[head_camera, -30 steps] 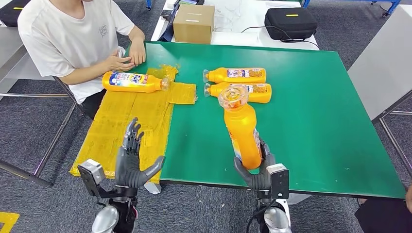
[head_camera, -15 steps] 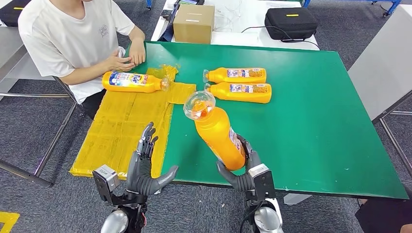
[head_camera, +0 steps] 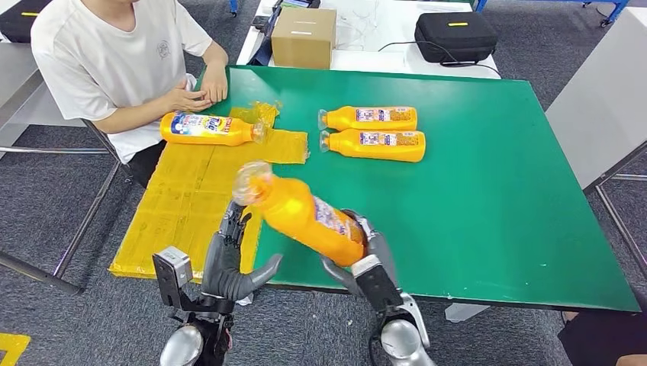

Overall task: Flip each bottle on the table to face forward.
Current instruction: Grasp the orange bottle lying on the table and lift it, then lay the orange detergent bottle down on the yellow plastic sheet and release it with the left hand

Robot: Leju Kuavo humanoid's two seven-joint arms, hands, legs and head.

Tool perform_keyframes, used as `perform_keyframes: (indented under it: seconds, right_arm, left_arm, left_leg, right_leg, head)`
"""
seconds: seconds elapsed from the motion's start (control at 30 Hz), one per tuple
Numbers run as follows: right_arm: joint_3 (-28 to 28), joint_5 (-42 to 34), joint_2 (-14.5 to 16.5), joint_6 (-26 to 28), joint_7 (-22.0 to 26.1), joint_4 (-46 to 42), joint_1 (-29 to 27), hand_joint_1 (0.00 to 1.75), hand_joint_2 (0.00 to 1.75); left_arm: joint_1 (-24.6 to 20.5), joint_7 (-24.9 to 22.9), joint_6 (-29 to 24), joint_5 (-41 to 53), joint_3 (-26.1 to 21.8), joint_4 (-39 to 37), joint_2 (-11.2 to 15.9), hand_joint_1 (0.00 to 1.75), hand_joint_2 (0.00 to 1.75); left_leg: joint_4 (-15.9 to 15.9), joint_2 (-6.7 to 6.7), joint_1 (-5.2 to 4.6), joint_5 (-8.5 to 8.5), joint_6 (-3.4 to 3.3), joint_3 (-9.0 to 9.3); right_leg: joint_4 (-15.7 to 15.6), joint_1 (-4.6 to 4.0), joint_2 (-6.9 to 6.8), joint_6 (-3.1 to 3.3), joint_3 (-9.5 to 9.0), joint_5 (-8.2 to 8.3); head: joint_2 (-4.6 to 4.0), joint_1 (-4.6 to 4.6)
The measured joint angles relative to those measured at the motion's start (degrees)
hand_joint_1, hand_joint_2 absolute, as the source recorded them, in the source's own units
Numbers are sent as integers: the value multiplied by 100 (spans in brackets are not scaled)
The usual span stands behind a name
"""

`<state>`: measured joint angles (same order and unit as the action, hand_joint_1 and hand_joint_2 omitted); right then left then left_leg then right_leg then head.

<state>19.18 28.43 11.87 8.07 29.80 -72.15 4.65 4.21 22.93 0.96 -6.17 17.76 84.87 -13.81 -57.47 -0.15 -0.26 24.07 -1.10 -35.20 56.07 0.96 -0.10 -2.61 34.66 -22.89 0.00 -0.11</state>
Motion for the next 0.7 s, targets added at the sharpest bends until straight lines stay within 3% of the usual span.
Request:
perform_keyframes:
  seconds: [0.23,0.47,0.7]
  right_arm:
    - [758,319,116,503,-180,1023,733,175,175]
    - [932,485,139,619,-333,1768,1285,175,175]
    - [958,402,160,730,-155,2218,1491,175,175]
  left_arm:
    - [-182,-317,516,-409,243,83,-5,0,175]
    - [-341,-444,592,-573,366,80,8,0,175]
    - [-405,-572,942,-1039,411,76,75,0,175]
  left_leg:
    - [-1,-1,-1,-2,1,-1]
    - [-3,-2,-4,-2,0,-1]
    - [-2,0,-2,-2,0,0]
  right_leg:
    - [2,2,-2,-1,-1,0]
    - [1,4,-4,-2,-1,1]
    - [1,2,-3,-1,2,0]
  head:
    - [0,0]
    - [0,1]
    - [0,0]
